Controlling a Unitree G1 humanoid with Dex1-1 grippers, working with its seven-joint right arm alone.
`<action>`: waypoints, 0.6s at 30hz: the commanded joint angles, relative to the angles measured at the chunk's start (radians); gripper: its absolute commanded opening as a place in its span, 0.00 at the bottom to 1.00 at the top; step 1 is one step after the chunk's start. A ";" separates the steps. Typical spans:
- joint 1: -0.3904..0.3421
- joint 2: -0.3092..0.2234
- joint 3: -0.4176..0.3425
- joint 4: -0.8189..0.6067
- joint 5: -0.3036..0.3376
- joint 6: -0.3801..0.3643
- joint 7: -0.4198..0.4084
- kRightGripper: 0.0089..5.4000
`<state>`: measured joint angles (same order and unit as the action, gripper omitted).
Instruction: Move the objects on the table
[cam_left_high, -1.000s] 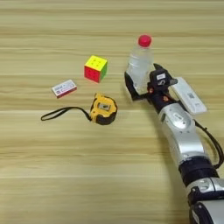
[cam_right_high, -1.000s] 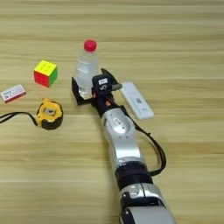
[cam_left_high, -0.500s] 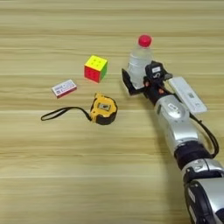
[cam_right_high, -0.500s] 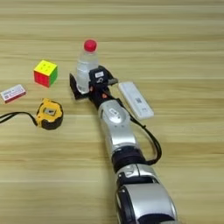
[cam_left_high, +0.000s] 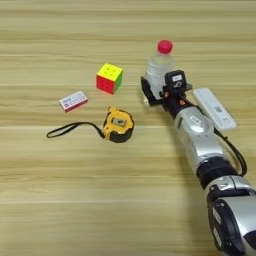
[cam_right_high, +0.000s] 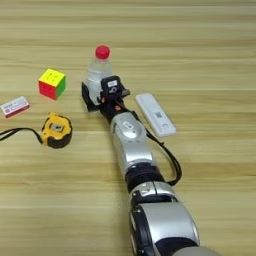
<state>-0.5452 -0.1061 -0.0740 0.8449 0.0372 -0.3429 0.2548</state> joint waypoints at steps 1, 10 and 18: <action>-0.096 -0.006 -0.004 -0.041 0.011 -0.022 -0.001 0.72; -0.083 -0.004 -0.001 -0.058 0.009 -0.019 -0.001 0.59; 0.030 -0.008 0.004 -0.200 0.010 0.001 -0.004 0.58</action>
<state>-0.4792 -0.1020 -0.0698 0.7496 0.0383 -0.3340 0.2553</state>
